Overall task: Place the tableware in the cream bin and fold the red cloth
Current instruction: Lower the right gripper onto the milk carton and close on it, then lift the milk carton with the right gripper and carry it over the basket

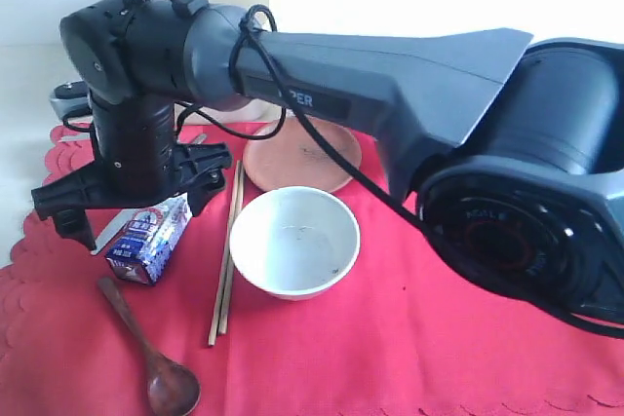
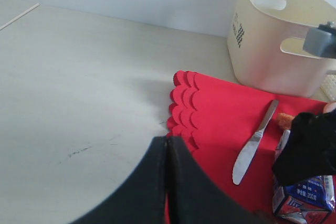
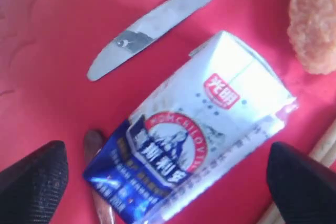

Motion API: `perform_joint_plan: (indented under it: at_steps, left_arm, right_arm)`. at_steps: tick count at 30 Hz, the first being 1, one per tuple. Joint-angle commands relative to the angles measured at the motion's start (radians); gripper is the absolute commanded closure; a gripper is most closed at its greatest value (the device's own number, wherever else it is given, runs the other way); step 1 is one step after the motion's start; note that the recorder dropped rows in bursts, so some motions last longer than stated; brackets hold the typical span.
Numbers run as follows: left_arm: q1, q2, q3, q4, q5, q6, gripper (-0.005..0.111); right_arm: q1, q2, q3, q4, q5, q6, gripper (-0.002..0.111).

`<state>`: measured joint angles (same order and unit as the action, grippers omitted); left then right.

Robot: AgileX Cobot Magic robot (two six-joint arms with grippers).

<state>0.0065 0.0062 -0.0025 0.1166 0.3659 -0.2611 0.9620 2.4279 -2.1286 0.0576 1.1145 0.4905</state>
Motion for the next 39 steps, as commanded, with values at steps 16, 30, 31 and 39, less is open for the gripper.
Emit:
perform_joint_plan:
  at_steps: [16,30,31,39]
  left_arm:
    - [-0.007,-0.006,0.003,0.005,-0.005,0.003,0.107]
    - [-0.007,-0.006,0.003,0.005,-0.005,0.003,0.107]
    - [-0.007,-0.006,0.003,0.005,-0.005,0.003,0.107]
    - [-0.007,-0.006,0.003,0.005,-0.005,0.003,0.107]
  right_arm:
    - [-0.022,0.072,-0.016,0.019,-0.072,0.168,0.025]
    - [-0.022,0.066,-0.016,0.011,-0.066,0.164,0.094]
    - [-0.022,0.064,-0.016,0.011,-0.064,0.164,0.096]
    - [-0.022,0.014,-0.016,-0.004,-0.067,0.104,0.108]
